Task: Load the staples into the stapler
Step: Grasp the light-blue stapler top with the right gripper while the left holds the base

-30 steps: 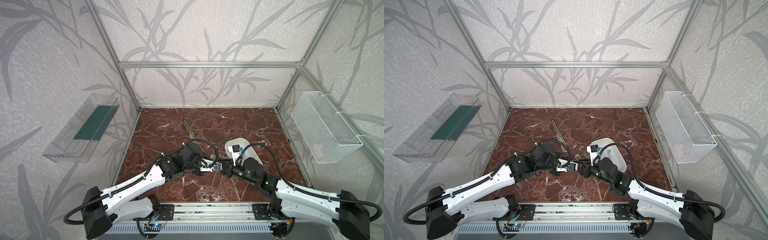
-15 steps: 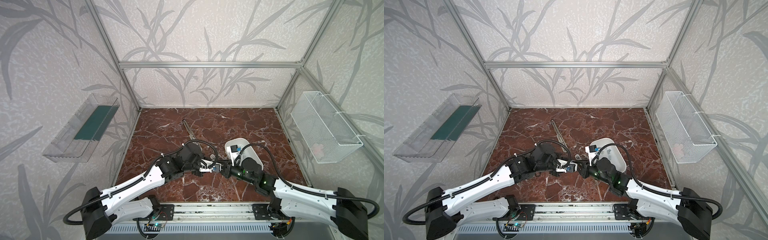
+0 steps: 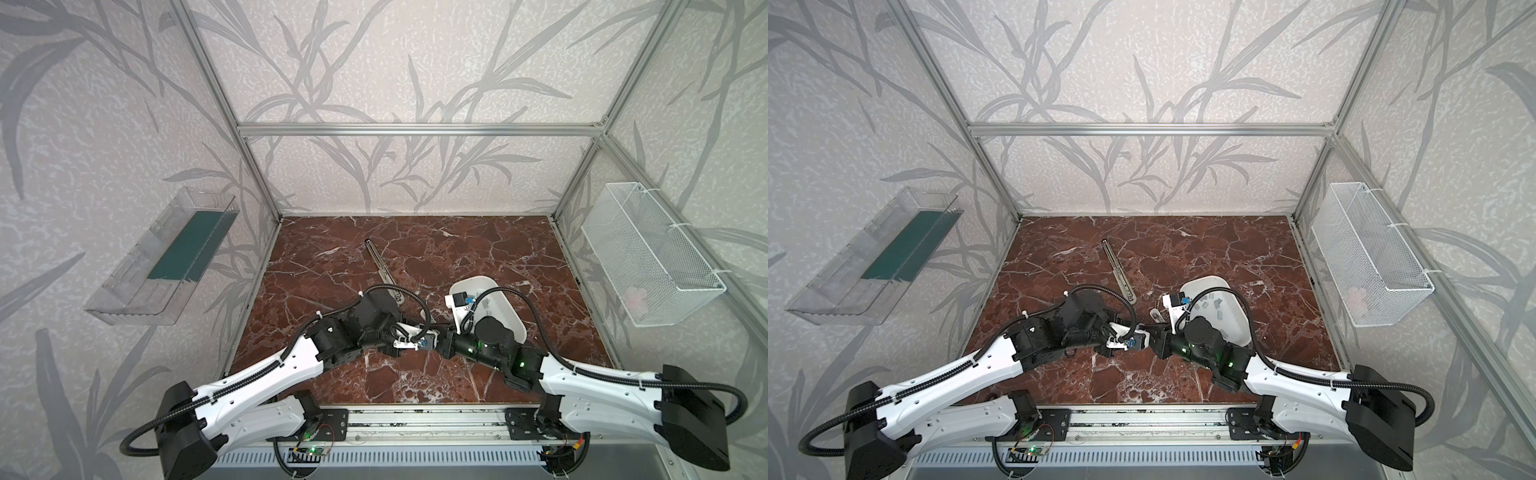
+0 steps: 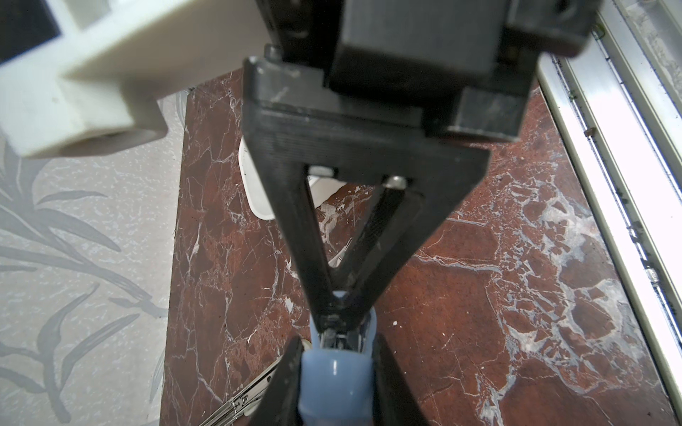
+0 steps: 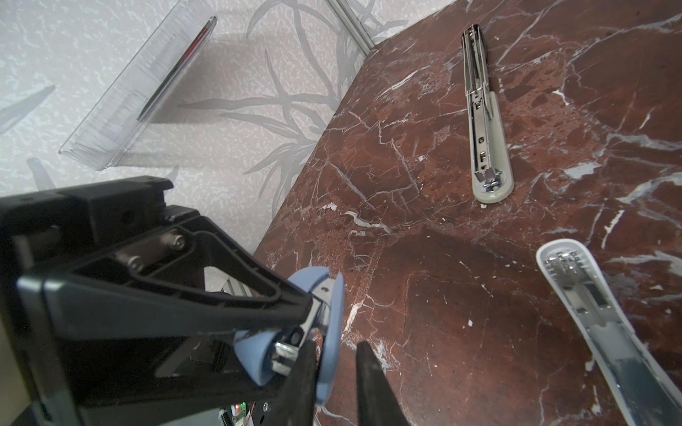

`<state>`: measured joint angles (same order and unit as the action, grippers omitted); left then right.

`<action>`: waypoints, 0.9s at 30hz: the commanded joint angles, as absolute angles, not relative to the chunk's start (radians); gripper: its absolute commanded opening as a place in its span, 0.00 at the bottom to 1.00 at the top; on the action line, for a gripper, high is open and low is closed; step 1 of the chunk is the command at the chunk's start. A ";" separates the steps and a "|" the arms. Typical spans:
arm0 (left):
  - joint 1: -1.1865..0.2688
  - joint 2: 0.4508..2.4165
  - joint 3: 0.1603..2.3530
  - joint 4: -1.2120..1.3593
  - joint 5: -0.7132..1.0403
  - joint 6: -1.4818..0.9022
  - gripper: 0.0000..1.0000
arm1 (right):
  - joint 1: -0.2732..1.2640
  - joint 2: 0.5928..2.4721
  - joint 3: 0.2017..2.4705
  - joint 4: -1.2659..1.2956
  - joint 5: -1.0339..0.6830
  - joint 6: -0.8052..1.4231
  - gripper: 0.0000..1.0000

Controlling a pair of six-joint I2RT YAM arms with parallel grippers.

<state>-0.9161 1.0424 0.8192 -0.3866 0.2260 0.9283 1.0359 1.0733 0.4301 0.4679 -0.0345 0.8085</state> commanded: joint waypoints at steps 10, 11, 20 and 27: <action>-0.943 1.019 0.815 -0.290 0.303 0.956 0.00 | 1.081 1.109 0.479 0.543 -0.078 0.837 0.21; -0.943 1.019 0.815 -0.287 0.303 0.956 0.00 | 1.087 1.113 0.484 0.543 -0.082 0.836 0.22; -0.945 1.010 0.805 -0.275 0.305 0.960 0.00 | 1.112 1.155 0.515 0.538 -0.069 0.841 0.18; -0.943 0.999 0.794 -0.266 0.290 0.972 0.00 | 1.111 1.108 0.483 0.500 0.011 0.841 0.00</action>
